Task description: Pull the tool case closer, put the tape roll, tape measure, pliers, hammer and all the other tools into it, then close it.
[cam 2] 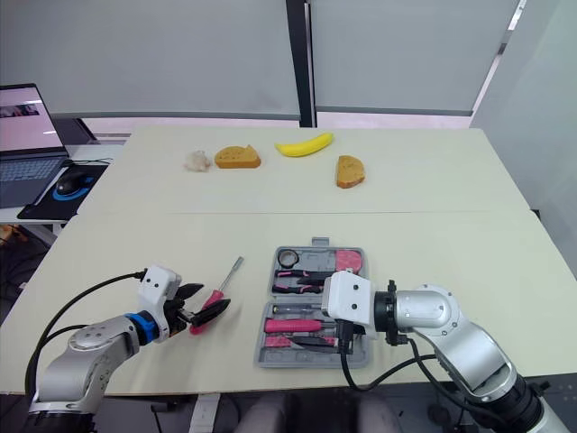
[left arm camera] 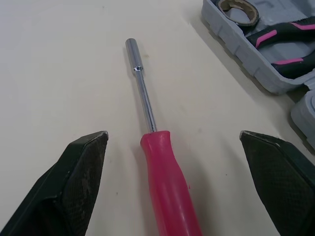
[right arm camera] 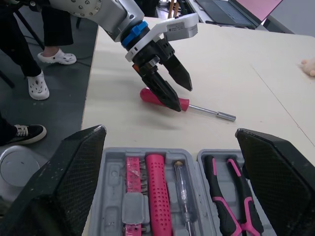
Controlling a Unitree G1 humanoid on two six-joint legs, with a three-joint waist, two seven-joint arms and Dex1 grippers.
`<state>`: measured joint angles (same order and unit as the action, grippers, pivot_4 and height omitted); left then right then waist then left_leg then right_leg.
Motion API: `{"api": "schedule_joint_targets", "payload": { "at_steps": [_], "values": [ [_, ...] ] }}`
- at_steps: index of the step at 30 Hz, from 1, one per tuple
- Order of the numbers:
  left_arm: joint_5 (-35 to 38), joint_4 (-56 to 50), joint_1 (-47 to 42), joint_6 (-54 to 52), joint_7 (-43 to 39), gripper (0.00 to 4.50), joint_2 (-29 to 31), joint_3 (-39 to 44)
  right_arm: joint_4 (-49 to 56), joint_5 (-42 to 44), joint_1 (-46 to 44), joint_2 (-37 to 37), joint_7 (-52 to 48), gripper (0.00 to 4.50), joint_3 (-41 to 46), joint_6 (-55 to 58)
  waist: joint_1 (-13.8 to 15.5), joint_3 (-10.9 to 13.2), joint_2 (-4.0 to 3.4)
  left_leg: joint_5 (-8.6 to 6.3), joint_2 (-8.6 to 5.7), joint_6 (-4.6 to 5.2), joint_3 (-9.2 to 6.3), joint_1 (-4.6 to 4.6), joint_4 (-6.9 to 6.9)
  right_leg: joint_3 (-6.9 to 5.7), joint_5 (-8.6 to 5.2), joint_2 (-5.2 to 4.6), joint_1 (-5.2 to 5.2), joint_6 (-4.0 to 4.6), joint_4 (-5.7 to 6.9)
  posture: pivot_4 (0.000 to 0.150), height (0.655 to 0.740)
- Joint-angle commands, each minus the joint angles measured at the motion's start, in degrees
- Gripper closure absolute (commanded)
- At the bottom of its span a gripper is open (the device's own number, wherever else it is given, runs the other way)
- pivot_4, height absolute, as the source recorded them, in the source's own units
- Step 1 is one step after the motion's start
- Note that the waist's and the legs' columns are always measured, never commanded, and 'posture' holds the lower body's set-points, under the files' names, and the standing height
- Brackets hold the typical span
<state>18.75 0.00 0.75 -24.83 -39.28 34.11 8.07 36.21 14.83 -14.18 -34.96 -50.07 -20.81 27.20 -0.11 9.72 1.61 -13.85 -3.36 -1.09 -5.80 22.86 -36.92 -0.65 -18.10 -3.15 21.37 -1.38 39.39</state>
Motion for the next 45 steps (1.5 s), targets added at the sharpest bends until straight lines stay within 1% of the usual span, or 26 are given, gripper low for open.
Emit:
{"api": "schedule_joint_targets", "payload": {
  "at_steps": [1,3,8,9,11,14,16,18,21,25,28,30,33,35,37,40,45],
  "values": [
    [-2.2,0.8,-1.0,1.6,3.3,0.05,-1.6,-0.1,2.2,1.0,-0.1,-0.1,-0.1,0.00,1.0,-0.3,0.0,0.0,0.00,0.00,0.00,0.00,0.00,0.00,0.00,0.00,0.00,0.00,0.00,0.00,0.00,0.150,0.7361],
    [-3.0,2.1,-1.6,2.1,4.5,0.05,-2.8,-0.3,2.1,0.6,-0.1,0.0,0.1,0.00,0.7,-0.5,0.0,0.0,0.00,0.00,0.00,0.00,-0.01,0.00,0.00,-0.01,0.00,0.00,0.00,0.00,0.01,0.150,0.7361],
    [-4.1,3.9,-1.9,2.6,4.4,0.05,-3.8,-1.4,2.1,0.1,0.3,0.2,0.5,0.00,0.6,-1.4,0.0,0.0,0.00,0.00,-0.01,0.00,0.00,0.00,-0.01,-0.01,0.00,0.00,-0.01,0.00,0.02,0.150,0.7361],
    [-4.3,4.1,-1.9,2.7,4.3,0.22,-3.8,-1.6,2.1,0.2,0.5,0.0,0.4,0.00,0.8,-1.5,0.0,0.0,0.00,0.00,-0.01,0.00,-0.01,-0.01,-0.01,-0.02,0.00,0.00,-0.01,0.00,0.02,0.150,0.7361],
    [-4.7,4.5,-2.1,2.7,4.0,0.62,-3.7,-2.1,2.2,0.4,0.9,-0.5,0.1,0.00,1.4,-1.7,0.0,0.0,0.00,0.00,-0.01,-0.01,-0.02,-0.01,-0.01,-0.02,0.00,0.00,-0.02,0.00,0.02,0.150,0.7361],
    [-4.7,4.7,-2.3,2.2,3.8,1.65,-4.1,-2.5,2.1,0.4,1.0,-1.0,0.1,0.00,2.0,-1.7,0.0,0.0,0.00,0.00,-0.02,0.00,-0.01,-0.01,-0.02,-0.01,0.00,-0.01,-0.03,0.00,0.01,0.150,0.7361],
    [-4.4,4.8,-2.3,1.6,3.6,2.17,-4.3,-2.6,2.1,0.5,1.0,-1.1,0.2,0.00,2.3,-1.7,0.0,0.0,-0.01,0.00,-0.03,0.00,-0.01,-0.01,-0.02,-0.01,0.00,-0.01,-0.03,0.00,0.01,0.150,0.7361],
    [-4.4,4.9,-2.3,1.4,3.5,2.87,-4.5,-2.6,2.2,0.4,1.1,-1.2,0.3,0.00,2.5,-1.6,0.0,0.0,-0.02,0.00,-0.02,0.00,-0.01,-0.02,-0.02,-0.02,0.00,-0.01,-0.04,0.00,0.01,0.150,0.7361],
    [-4.2,4.8,-2.1,0.7,3.3,3.75,-4.7,-2.5,2.3,0.4,1.3,-1.2,0.3,0.00,2.7,-1.4,0.0,-0.1,-0.12,0.00,-0.02,0.00,-0.01,-0.03,-0.01,-0.02,0.00,-0.01,-0.04,0.00,0.02,0.150,0.7361],
    [-3.6,3.7,-1.1,0.1,4.1,3.76,-4.8,-0.9,3.1,0.3,1.7,-1.1,1.2,0.00,3.1,-0.8,0.0,-0.2,-0.24,0.00,-0.02,0.00,-0.01,-0.04,-0.01,-0.01,0.00,-0.01,-0.05,-0.01,0.02,0.150,0.7361],
    [-2.3,-0.4,0.2,0.0,3.0,3.76,-2.9,1.2,4.5,0.6,2.4,-1.7,1.9,0.00,4.5,-0.2,-0.1,-0.2,-0.24,0.00,-0.02,0.00,0.00,-0.03,-0.01,0.00,0.00,-0.01,-0.04,-0.01,0.01,0.150,0.7361],
    [-1.0,-4.6,1.3,0.4,0.3,3.76,-0.5,2.0,5.9,1.3,3.4,-2.9,2.1,0.00,6.5,0.3,-0.1,-0.2,-0.24,0.00,-0.01,0.00,0.00,0.00,0.00,0.02,0.00,0.00,-0.01,-0.01,0.00,0.150,0.7361],
    [1.0,-12.0,3.1,1.7,-6.8,3.76,4.5,1.5,8.6,3.4,6.0,-6.0,1.1,0.00,10.7,1.9,0.1,-0.1,-0.24,0.00,-0.01,0.00,-0.02,0.05,0.00,0.00,0.00,0.00,0.00,0.00,-0.07,0.150,0.7361],
    [2.1,-16.7,3.9,3.5,-12.7,3.76,8.3,-0.4,10.0,5.4,7.8,-8.6,0.2,0.00,13.7,3.6,0.4,-0.1,-0.28,0.00,-0.01,-0.01,-0.06,0.05,0.01,-0.04,0.00,-0.01,-0.04,0.00,-0.18,0.150,0.7361],
    [2.5,-19.8,4.3,4.8,-16.6,3.76,10.7,-2.1,11.1,7.3,9.3,-10.8,-0.5,0.00,16.2,5.2,0.5,-0.1,-0.32,0.00,-0.01,0.00,-0.05,0.07,0.03,-0.02,0.01,-0.02,-0.15,-0.01,-0.37,0.150,0.7361],
    [1.6,-23.8,2.9,5.4,-21.7,3.76,13.7,-7.8,12.6,10.9,13.0,-14.8,-2.6,0.00,22.0,7.4,0.6,-0.1,-0.35,-0.03,-0.02,0.04,0.01,0.09,0.04,0.00,0.01,-0.04,-0.19,-0.01,-0.44,0.150,0.7361],
    [-2.4,-27.0,0.4,6.0,-24.2,3.76,14.9,-16.2,14.8,13.5,18.9,-19.3,-5.3,0.00,26.4,7.4,0.4,-0.1,-0.37,-0.04,0.03,0.07,0.02,0.08,0.08,-0.02,0.01,0.00,-0.18,-0.01,-0.40,0.150,0.7361]
  ]
}}
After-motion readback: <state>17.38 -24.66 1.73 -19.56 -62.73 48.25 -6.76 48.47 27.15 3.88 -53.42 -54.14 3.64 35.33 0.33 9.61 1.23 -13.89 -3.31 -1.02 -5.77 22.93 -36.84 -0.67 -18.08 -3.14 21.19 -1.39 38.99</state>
